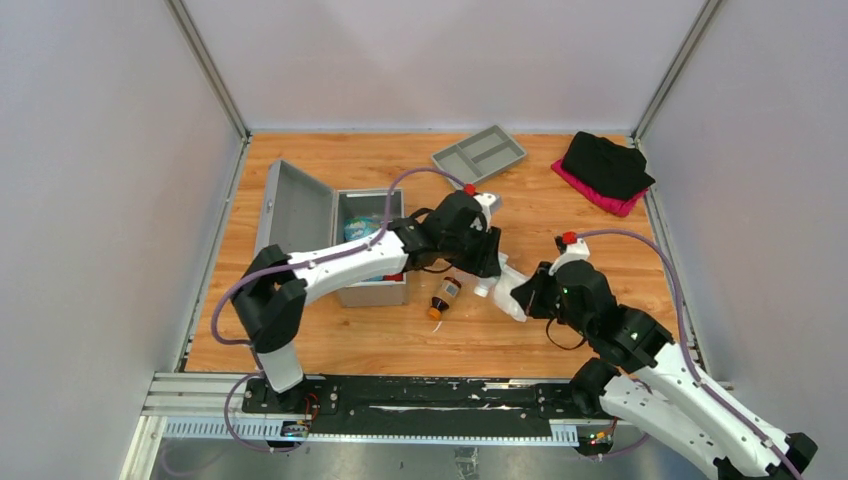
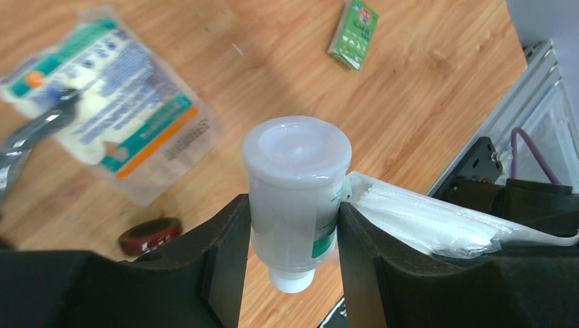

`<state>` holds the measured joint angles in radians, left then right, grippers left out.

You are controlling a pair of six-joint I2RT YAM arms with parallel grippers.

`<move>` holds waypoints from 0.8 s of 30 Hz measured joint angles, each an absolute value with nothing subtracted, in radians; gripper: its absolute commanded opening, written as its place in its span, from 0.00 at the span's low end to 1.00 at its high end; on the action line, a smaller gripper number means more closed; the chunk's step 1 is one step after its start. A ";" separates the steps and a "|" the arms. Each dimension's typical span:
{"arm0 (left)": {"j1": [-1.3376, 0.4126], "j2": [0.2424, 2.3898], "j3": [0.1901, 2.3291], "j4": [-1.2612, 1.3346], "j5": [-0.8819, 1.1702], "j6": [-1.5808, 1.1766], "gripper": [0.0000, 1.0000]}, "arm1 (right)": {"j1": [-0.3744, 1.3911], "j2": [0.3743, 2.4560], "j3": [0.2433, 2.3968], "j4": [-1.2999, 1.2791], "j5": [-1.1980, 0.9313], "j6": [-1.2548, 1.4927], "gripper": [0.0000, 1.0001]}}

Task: Organize the medicine kit
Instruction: Place the pill bottle at the center of the board.

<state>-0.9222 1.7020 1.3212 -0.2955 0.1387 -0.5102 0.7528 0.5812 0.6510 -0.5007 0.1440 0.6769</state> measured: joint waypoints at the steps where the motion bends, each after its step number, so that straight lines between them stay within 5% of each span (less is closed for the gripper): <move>1: -0.933 1.733 1.333 -0.286 0.147 -0.512 0.15 | 0.753 0.560 0.636 -0.526 0.162 0.690 0.00; 10: -0.976 1.882 1.343 -0.206 0.218 -0.521 0.21 | 0.753 0.521 0.584 -0.696 0.259 0.764 0.00; 24: -0.986 1.929 1.279 -0.134 0.236 -0.520 0.45 | 0.753 0.587 0.553 -0.707 0.255 0.774 0.00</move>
<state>-0.9855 1.9289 1.2789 -0.1337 0.2363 -0.5201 0.7528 0.5873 0.5533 -0.7074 0.2554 0.7738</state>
